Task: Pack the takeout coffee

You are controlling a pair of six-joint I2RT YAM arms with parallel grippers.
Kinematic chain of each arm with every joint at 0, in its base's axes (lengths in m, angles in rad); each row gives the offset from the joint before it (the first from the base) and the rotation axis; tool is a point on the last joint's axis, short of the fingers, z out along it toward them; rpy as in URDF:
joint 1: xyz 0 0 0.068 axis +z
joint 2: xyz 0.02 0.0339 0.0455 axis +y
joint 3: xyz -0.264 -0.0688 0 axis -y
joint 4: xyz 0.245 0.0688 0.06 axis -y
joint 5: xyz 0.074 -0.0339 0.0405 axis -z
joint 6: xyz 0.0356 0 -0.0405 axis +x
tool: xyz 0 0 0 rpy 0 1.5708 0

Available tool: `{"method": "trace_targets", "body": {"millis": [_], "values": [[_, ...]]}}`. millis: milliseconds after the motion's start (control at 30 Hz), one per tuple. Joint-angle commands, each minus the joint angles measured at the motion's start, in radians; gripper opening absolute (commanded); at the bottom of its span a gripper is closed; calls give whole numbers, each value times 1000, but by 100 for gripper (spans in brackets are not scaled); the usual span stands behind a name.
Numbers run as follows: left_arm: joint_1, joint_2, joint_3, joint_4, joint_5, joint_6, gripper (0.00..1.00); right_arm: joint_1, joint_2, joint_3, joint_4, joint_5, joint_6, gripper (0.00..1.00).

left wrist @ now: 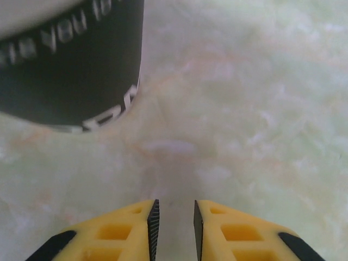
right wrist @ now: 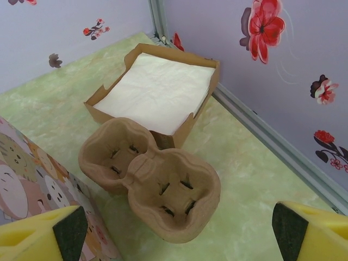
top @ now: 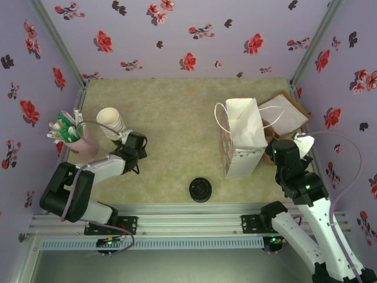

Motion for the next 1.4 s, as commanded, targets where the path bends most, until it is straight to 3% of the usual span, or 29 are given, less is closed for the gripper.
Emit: {"method": "trace_targets", "body": {"millis": [0,233,433,500,667,833,1133,1367], "values": [[-37,-62,-35,-4,13,-5,27,-6,-47,-31,28,52,-6,91],[-113,-136,-134,71,-22,-5,43,-5,-189,-126,80,148,-25,99],[-147,-305,-223,94,-110,30,79,-6,-349,-264,195,235,-59,99],[-149,-371,-235,69,-142,43,99,-6,-369,-302,241,243,-92,99],[-148,-536,-271,-9,-237,51,99,-8,-316,-403,432,191,-206,99],[-147,-589,-314,44,-286,60,99,-37,-194,-521,718,101,-353,99],[-155,-517,-311,201,-265,209,99,-305,22,-679,1074,-101,-285,99],[-157,-561,-311,280,-315,365,99,-372,151,-767,1340,-102,-279,99]]}}
